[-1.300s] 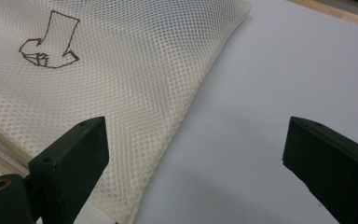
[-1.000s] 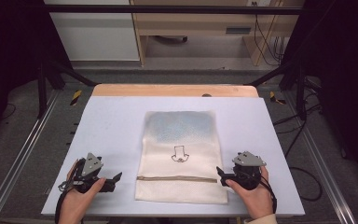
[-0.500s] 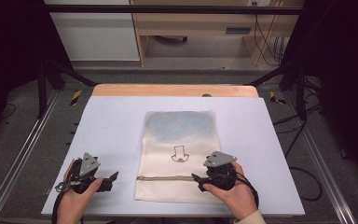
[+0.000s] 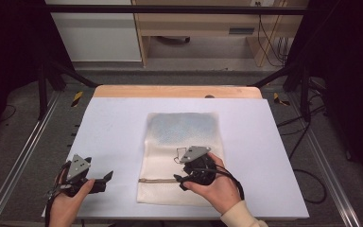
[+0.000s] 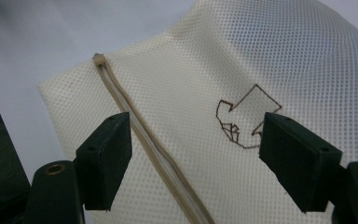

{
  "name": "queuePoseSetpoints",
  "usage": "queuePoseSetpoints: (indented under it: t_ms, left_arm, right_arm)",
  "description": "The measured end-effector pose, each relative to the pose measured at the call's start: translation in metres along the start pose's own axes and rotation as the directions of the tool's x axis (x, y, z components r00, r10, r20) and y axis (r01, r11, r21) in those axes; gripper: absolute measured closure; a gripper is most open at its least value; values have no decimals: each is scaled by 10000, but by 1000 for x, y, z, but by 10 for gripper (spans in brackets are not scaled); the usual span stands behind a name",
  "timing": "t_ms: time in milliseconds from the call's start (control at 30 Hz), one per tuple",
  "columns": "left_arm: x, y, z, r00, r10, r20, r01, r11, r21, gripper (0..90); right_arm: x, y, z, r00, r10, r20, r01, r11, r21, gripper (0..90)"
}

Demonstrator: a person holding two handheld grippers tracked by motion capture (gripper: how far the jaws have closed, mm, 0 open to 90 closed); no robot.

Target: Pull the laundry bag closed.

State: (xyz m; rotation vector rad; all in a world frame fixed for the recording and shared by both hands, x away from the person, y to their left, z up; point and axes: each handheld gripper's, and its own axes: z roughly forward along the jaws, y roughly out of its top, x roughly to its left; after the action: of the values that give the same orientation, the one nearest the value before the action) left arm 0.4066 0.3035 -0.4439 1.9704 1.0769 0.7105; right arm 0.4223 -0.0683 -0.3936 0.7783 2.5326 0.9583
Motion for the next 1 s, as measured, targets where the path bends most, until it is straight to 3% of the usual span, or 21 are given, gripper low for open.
queuePoseSetpoints:
  t_ms: [233, 367, 533, 600, 733, 867, 1000]
  left_arm:
    - [5, -2, 4, 9998, -171, 98, 169, 9997, 196, 66]
    - [4, -3, 6, 9997, 187, 133, -192, 9991, 386, 64]
    - [2, -4, 8, 9994, 343, 1, -342, 9973, 657, 64]
    - [2, -4, 7, 9995, 298, -98, -292, 9976, 626, 65]
    - [6, -4, 7, 9997, 223, -130, -214, 9979, 610, 64]
    - [11, -4, 9, 9997, 91, -236, -78, 9984, 551, 67]
    - [14, -4, 8, 9988, 184, -451, -159, 9983, 561, 79]
  right_arm:
    - [6, 18, 8, 9950, -984, -188, 991, 9942, 425, 209]
    - [15, 28, 16, 9841, -1760, -222, 1771, 9819, 664, 224]
    - [21, 35, 23, 9784, -2002, -523, 2039, 9758, 794, 281]
    - [23, 37, 24, 9755, -2080, -716, 2139, 9727, 894, 335]
    - [24, 40, 24, 9655, -2383, -1051, 2483, 9640, 954, 360]
    - [24, 41, 27, 9616, -2416, -1302, 2564, 9601, 1120, 385]
    - [26, 43, 33, 9515, -2672, -1526, 2887, 9467, 1427, 406]
